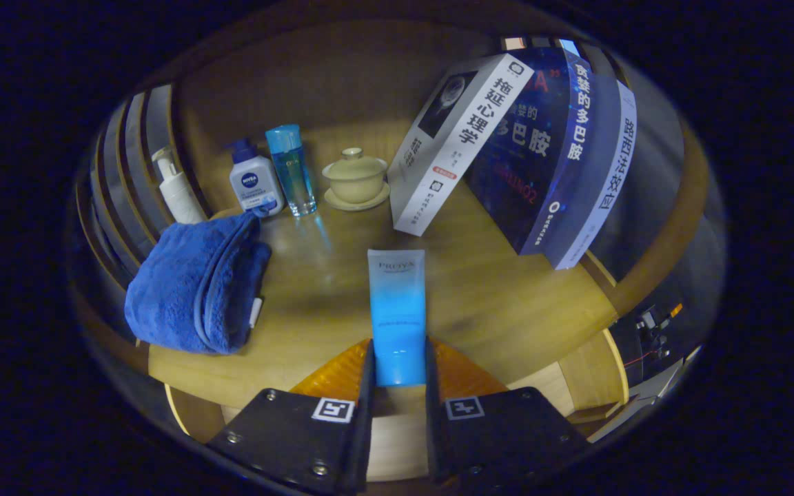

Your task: Pull open the drawer, take out the items inside it, and place them on the countertop above the cabinet.

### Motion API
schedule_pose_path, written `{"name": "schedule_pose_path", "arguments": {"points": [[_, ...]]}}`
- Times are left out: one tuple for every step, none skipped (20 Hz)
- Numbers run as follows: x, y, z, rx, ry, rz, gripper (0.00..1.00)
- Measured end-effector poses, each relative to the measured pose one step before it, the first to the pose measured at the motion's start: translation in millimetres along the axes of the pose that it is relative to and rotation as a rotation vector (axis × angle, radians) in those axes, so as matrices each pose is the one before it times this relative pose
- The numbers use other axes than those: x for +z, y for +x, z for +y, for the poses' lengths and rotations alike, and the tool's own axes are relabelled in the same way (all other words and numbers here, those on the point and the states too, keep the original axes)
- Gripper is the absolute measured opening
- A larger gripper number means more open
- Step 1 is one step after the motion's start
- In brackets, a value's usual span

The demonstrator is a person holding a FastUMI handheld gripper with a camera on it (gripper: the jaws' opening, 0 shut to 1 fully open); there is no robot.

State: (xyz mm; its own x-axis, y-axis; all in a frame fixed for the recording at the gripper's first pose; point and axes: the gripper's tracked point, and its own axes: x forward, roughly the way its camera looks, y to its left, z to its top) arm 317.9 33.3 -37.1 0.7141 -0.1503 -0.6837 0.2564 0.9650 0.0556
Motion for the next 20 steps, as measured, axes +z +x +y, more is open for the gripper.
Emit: {"name": "schedule_pose_path", "arguments": {"points": [[-0.9, 4.57, -0.6, 0.0044, 0.00466, 0.00533, 0.34], [2.75, -0.13, -0.1, 0.00387, 0.00533, -0.00696, 0.34], [-1.51, 2.96, 0.31, 0.0094, 0.00446, 0.00865, 0.34], [0.81, -2.2, 2.76, 0.01542, -0.00056, -0.00288, 0.36], [-0.08, -0.86, 2.11, 0.0175, -0.00135, -0.0019, 0.39], [2.35, -3.0, 2.69, 0.01233, -0.00106, -0.01171, 0.48], [0.21, -3.35, -0.04, 0.00314, -0.00068, -0.01255, 0.56], [1.63, -4.33, 3.05, 0.01461, -0.00105, -0.01324, 0.67], [1.8, -2.94, 2.59, 0.00958, 0.00095, -0.02112, 0.77], [4.8, -6.21, 3.54, 0.01433, 0.00416, -0.02861, 0.8], [5.47, -5.39, 2.76, 0.0098, 0.00866, -0.03086, 0.82], [5.56, -7.24, 3.73, 0.00835, 0.00706, -0.03131, 0.84], [4.4, -7.95, 1.48, -0.00051, 0.00203, -0.02911, 0.84], [3.08, -8.85, -0.19, -0.00888, -0.00191, -0.02612, 0.84], [1.72, -10.13, -0.01, -0.00932, -0.00275, -0.02311, 0.84], [2.1, -11.09, -0.4, -0.01439, 0.00072, -0.02382, 0.84], [0.96, -10.57, 1.37, -0.00946, 0.00585, -0.02372, 0.83], [1.99, -11.57, 1.49, -0.00489, 0.00555, -0.0217, 0.84], [1.69, -12.3, 2.29, -0.00141, 0.00012, -0.02242, 0.83], [1.94, -10.62, 1.56, -0.00375, -0.00562, -0.02425, 0.84]]}}
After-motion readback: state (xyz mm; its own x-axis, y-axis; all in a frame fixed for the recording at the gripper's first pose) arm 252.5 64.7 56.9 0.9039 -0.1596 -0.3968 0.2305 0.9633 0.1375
